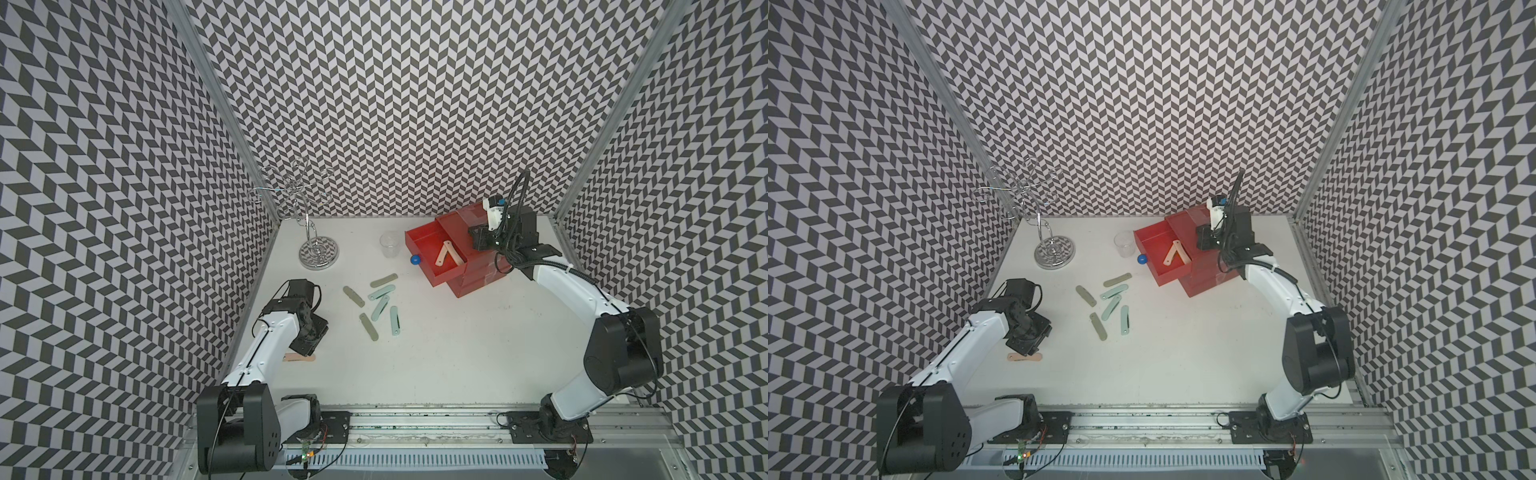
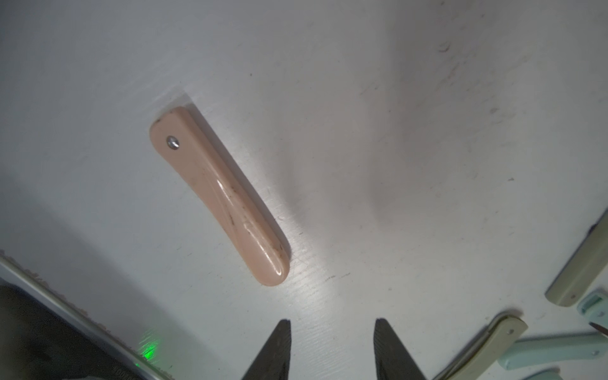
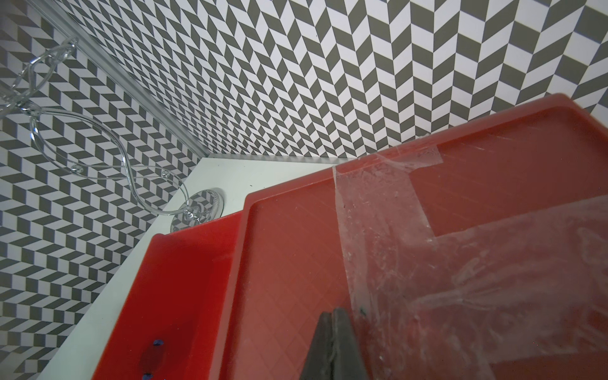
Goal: Place the fruit knives into the drawer by color
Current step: Pick up the fruit knife from the center of the board.
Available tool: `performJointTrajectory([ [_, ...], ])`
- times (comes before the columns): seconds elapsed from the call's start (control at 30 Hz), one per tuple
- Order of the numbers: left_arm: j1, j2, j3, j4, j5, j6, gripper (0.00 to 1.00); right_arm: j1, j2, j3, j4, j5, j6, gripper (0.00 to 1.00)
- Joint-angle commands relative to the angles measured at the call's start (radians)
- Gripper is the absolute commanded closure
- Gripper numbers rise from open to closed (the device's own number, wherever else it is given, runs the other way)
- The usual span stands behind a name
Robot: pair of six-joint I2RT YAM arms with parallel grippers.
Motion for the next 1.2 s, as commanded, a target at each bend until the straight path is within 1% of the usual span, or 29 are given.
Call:
performJointTrajectory([
  [0.0, 0.041, 0.002, 0.040, -0.045, -0.014, -0.026, 0.57, 0.001, 0.112, -0.079, -0.248, 0.010, 0.001, 1.00],
  [0.13, 0.104, 0.037, 0.034, -0.044, 0.041, 0.017, 0.57, 0.002, 0.113, -0.078, -0.249, 0.010, -0.001, 1.00],
  [0.27, 0.166, 0.060, -0.008, -0.016, 0.094, 0.041, 0.57, 0.002, 0.110, -0.080, -0.250, 0.011, -0.001, 1.00],
  [0.47, 0.201, 0.108, -0.069, 0.031, 0.126, 0.045, 0.57, 0.002, 0.110, -0.077, -0.249, 0.014, -0.001, 1.00],
  [0.73, 0.249, 0.146, -0.056, 0.056, 0.108, 0.070, 0.57, 0.002, 0.111, -0.078, -0.248, 0.012, 0.000, 1.00],
  [1.17, 0.334, 0.167, -0.055, 0.083, 0.119, 0.113, 0.57, 0.001, 0.115, -0.076, -0.247, 0.015, -0.001, 1.00],
])
